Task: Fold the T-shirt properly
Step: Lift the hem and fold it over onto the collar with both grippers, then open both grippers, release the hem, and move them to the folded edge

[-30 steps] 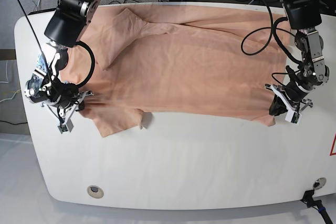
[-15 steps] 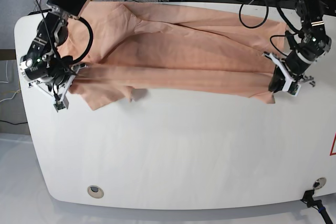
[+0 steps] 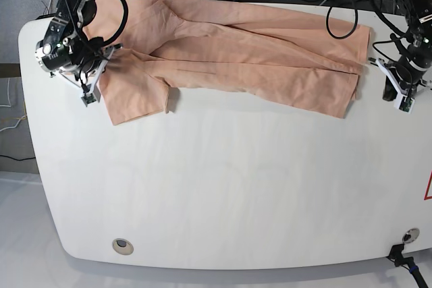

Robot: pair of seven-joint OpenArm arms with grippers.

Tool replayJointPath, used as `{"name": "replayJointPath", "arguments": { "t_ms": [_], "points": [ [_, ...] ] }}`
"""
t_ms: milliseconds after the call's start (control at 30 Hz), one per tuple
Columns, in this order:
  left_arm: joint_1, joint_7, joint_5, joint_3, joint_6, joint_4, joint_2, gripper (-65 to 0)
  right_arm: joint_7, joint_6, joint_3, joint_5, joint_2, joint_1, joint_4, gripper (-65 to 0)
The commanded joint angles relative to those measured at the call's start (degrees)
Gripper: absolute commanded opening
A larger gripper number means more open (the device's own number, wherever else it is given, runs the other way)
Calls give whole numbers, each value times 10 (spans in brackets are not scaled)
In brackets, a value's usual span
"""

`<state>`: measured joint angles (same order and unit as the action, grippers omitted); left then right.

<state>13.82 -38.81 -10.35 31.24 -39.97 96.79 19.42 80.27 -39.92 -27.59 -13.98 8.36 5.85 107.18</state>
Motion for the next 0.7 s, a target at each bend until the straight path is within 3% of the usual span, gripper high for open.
{"name": "replayJointPath", "arguments": {
  "t_ms": [0, 167, 433, 500, 667],
  "points": [
    [4, 6, -7, 4, 0, 11, 9, -650, -3, -1, -1, -14, 7, 8, 30, -650],
    [19, 6, -7, 4, 0, 11, 9, -650, -3, -1, -1, -27, 7, 17, 30, -650],
    [18, 6, -7, 4, 0, 11, 9, -650, -3, -1, -1, -23, 14, 26, 31, -370],
    [14, 6, -7, 4, 0, 11, 9, -650, -3, -1, -1, -25, 26, 25, 31, -338],
    [-47, 5, -6, -9, 0, -10, 6, -650, -3, -1, -1, -27, 31, 21, 31, -333]
  ]
}}
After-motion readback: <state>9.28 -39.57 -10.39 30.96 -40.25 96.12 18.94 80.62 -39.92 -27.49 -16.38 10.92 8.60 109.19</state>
